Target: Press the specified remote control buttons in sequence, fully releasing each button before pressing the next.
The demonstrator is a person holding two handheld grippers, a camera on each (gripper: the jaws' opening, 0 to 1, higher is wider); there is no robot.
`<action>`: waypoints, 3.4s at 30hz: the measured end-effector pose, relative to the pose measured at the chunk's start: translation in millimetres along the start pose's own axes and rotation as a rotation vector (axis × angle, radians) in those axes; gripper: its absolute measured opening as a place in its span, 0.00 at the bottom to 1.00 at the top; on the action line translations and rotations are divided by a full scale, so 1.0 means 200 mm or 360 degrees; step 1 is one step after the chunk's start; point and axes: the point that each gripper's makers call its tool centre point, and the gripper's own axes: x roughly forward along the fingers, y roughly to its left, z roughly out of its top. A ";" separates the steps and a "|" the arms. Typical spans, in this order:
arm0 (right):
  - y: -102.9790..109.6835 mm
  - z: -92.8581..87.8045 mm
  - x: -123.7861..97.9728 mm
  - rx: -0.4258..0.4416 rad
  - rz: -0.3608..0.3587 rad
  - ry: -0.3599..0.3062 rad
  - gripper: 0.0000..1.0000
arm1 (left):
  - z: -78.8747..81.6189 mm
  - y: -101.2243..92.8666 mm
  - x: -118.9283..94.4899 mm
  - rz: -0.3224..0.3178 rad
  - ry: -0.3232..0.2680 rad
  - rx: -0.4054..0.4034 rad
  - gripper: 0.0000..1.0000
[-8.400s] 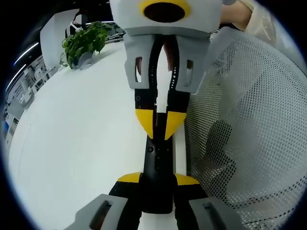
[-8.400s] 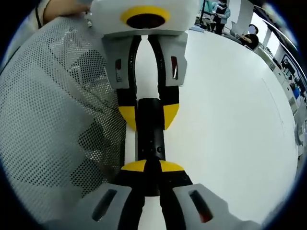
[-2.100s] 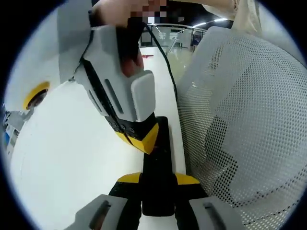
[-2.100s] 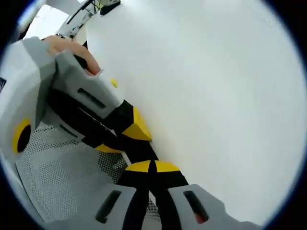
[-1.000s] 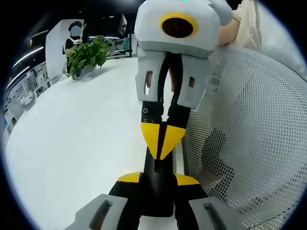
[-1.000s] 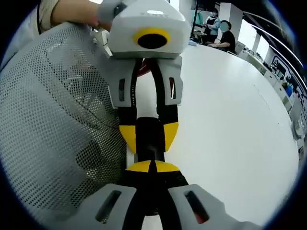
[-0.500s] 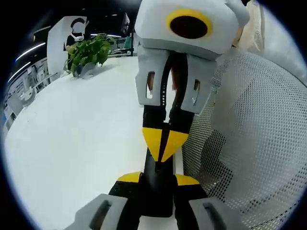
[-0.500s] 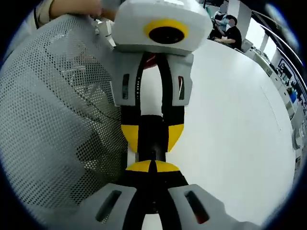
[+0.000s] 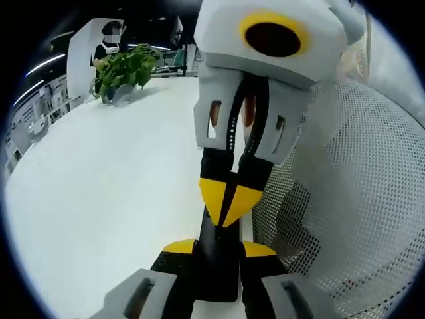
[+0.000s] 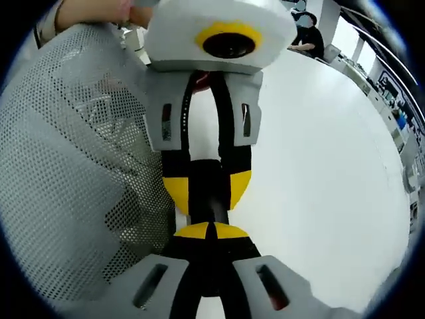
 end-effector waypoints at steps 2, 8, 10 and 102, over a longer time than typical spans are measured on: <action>-0.01 0.00 0.00 0.0048 0.0004 -0.0025 0.00 | 0.00 0.00 0.00 -0.0001 0.0004 0.0006 0.24; 0.00 0.00 0.00 -0.0092 0.0013 0.0015 0.00 | 0.00 0.00 0.00 0.0001 0.0012 0.0012 0.24; 0.00 0.01 0.00 -0.0173 0.0016 0.0048 0.00 | 0.00 0.00 0.00 0.0000 0.0012 0.0007 0.24; 0.02 0.06 0.03 -0.0653 0.0179 0.0154 0.00 | 0.00 0.00 -0.01 -0.0028 -0.0072 -0.0023 0.24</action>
